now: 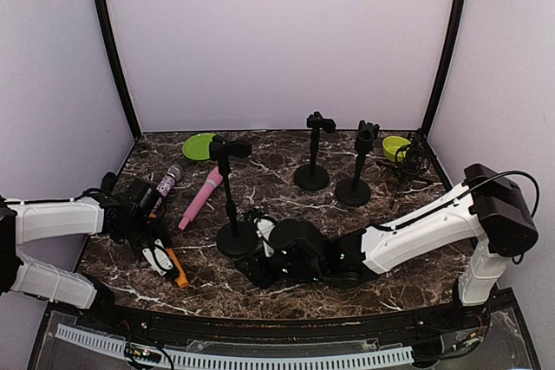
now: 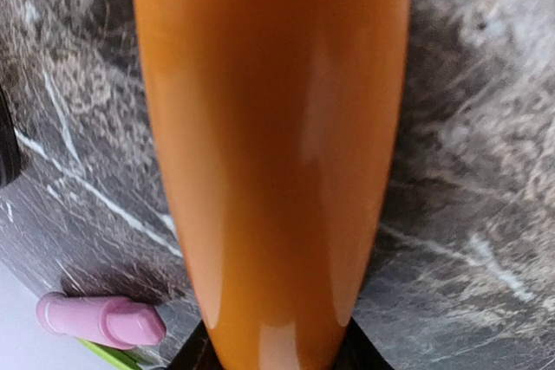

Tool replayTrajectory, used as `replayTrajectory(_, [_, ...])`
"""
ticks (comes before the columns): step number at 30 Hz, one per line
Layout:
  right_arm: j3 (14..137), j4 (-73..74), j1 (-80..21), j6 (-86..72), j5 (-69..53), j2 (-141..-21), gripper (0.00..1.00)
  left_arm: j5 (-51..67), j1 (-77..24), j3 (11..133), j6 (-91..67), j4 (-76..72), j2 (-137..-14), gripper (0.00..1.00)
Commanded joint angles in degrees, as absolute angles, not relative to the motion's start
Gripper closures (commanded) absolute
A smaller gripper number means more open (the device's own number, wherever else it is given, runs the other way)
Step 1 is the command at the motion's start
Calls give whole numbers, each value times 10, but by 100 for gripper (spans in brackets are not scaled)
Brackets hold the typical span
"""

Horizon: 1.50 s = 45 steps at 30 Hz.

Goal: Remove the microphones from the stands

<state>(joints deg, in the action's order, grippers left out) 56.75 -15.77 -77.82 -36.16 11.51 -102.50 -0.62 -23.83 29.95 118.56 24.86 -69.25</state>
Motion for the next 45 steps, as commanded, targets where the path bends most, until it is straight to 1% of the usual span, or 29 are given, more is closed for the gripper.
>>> replayTrajectory(1, [557,-168,-774,-367,111,-1004,59,-42,-207,295,1371,194,-701,64])
replayTrajectory(6, [552,-178,-773,-369,104,-1007,60,-21,-185,313,1401,210,-693,63])
replayTrajectory(8, [554,-178,-773,-367,100,-1010,60,-10,-163,301,1447,187,-689,60])
replayTrajectory(10, [557,-178,-772,-366,97,-1014,61,0,-155,292,1473,160,-689,59])
replayTrajectory(15, [555,-182,-771,-369,97,-1014,62,27,-153,318,1455,132,-699,60])
replayTrajectory(18, [554,-179,-770,-370,95,-1014,63,62,-151,358,1366,145,-699,60])
replayTrajectory(23, [553,-182,-769,-369,93,-1016,63,88,-147,475,1141,254,-716,61])
replayTrajectory(28, [560,-183,-769,-368,87,-1025,64,95,-147,541,960,318,-765,59])
replayTrajectory(30, [561,-184,-769,-369,87,-1025,64,86,-147,548,906,306,-792,59])
replayTrajectory(37, [528,-196,-768,-390,109,-988,65,19,-146,534,869,166,-885,58])
replayTrajectory(40, [511,-196,-768,-399,119,-971,65,14,-144,549,878,147,-912,58])
replayTrajectory(41, [506,-196,-768,-402,122,-967,65,13,-144,547,883,140,-916,55])
replayTrajectory(42, [502,-196,-768,-405,123,-963,65,14,-144,545,881,134,-918,49])
replayTrajectory(43, [498,-196,-768,-407,125,-959,65,16,-144,546,875,133,-919,39])
replayTrajectory(45, [494,-194,-768,-407,132,-953,62,25,-144,559,854,150,-919,24])
